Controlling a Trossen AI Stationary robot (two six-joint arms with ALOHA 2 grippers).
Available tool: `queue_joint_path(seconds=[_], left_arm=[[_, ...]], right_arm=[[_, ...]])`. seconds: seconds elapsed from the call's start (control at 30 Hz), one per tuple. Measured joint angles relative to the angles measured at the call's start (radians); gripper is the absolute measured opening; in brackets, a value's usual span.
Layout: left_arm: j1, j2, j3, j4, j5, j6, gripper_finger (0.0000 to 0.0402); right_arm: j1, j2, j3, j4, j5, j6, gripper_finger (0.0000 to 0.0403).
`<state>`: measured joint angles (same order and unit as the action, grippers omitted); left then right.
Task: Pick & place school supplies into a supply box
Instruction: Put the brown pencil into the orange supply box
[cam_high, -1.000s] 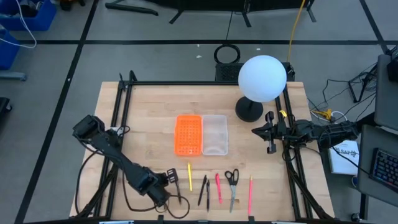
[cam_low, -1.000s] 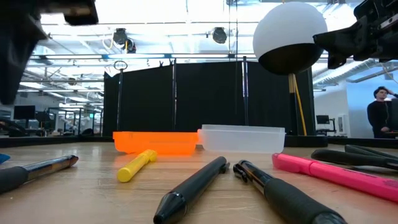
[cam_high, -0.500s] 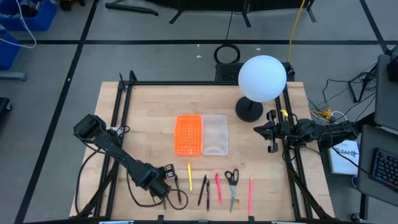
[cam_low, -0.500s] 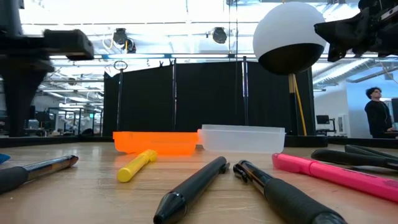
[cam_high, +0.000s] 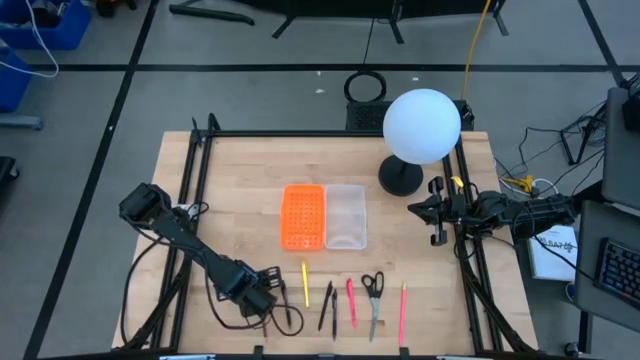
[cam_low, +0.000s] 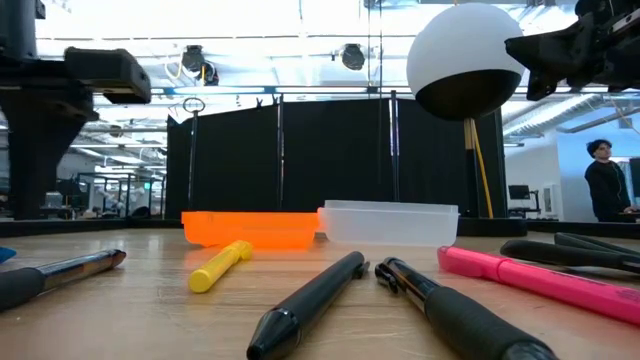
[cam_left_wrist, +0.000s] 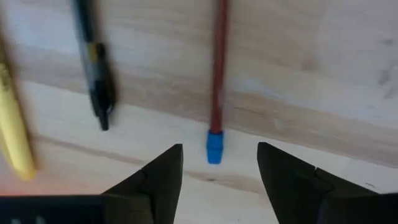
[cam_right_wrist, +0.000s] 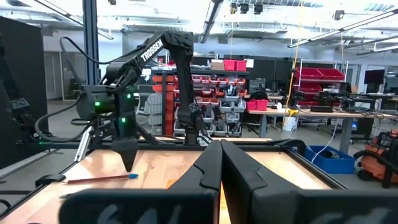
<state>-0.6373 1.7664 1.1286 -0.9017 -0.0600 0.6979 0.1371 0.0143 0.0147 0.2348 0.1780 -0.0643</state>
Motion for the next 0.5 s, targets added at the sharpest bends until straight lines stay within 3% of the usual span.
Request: queue_joint_path(seconds=[0.5], left_arm=[[0.066,-0.008,-0.169,0.196,0.078,0.065,0.0214]], right_arm=[[0.0,0.0,0.0,-0.001,0.0,-0.003,0.0]])
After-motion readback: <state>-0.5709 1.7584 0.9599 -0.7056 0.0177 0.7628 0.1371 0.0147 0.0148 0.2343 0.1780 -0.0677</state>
